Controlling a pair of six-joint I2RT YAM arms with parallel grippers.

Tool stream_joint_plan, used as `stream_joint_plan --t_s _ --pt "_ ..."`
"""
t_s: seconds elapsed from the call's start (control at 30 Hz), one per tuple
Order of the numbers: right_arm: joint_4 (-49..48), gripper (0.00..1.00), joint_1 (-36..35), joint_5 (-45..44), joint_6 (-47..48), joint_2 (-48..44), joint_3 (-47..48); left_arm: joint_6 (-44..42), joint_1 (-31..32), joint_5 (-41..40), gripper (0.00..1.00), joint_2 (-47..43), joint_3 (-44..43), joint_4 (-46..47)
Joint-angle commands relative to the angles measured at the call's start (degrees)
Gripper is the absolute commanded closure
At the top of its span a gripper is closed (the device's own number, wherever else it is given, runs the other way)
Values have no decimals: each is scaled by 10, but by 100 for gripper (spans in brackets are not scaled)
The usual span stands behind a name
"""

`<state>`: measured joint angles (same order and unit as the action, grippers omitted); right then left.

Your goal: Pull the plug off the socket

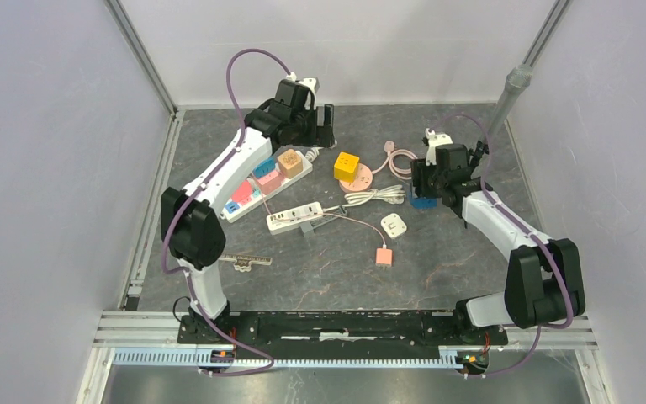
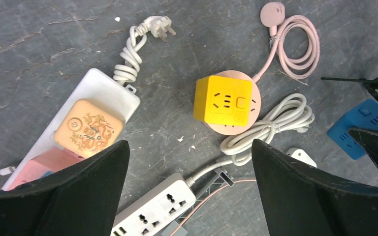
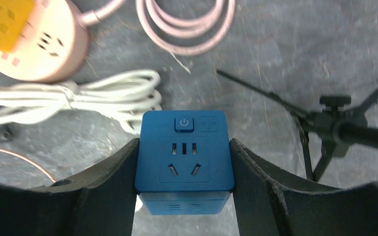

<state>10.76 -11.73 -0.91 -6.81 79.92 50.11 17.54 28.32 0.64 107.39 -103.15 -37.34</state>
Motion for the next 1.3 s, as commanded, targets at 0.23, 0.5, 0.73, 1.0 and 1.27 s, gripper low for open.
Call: stream_joint_plan --t_s 0.23,0.5,0.73,1.0,1.27 --pt "104 70 -19 -77 -5 41 19 -18 -1 -61 0 -33 13 56" --pt "104 41 -21 -76 2 72 44 -38 -2 -11 0 -31 17 54" --pt "55 5 -23 -16 51 71 74 -42 -2 64 0 -21 24 68" --pt "-76 2 -32 111 104 49 58 -37 2 124 0 23 30 72" --pt "-149 6 -56 209 126 128 101 -40 23 137 0 115 -32 47"
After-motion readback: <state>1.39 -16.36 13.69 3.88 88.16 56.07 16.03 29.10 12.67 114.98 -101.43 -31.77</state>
